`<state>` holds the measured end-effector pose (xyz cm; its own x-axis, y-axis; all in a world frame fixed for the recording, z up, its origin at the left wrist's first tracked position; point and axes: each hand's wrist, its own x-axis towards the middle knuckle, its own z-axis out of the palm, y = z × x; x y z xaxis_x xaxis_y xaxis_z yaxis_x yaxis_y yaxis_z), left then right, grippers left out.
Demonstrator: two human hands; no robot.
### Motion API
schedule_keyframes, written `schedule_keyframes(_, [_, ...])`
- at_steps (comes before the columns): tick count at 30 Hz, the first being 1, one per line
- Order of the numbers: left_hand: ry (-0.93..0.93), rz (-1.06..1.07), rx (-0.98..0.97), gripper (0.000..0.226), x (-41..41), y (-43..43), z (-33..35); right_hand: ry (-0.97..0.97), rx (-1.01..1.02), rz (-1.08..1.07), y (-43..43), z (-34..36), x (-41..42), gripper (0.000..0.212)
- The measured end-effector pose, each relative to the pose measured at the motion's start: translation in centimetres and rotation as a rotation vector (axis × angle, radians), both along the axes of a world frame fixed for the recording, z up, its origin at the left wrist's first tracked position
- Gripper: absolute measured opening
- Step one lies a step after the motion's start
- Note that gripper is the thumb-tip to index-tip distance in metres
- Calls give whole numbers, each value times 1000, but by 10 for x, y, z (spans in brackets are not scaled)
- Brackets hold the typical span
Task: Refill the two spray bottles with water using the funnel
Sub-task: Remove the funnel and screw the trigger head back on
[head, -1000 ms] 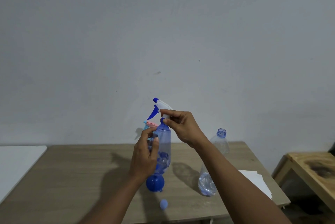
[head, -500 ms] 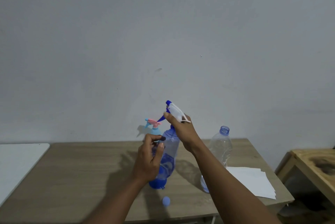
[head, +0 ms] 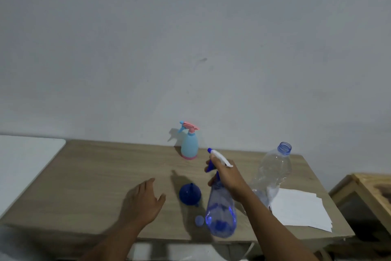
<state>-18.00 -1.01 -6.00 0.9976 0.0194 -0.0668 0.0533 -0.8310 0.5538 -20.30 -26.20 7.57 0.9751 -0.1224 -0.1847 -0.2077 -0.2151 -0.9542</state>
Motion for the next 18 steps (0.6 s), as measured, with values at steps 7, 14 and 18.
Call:
schedule_keyframes(7, [459,-60,193,114,-8,32,-48,308,-144,141,20,-51,2,27])
schedule_keyframes(14, [480,-76,126,116,-6,36,-56,316,-236,182,39,-58,25,41])
schedule_keyframes(18, [486,-79,122,116,-6,35,-56,355,-249,201,41,-66,31,49])
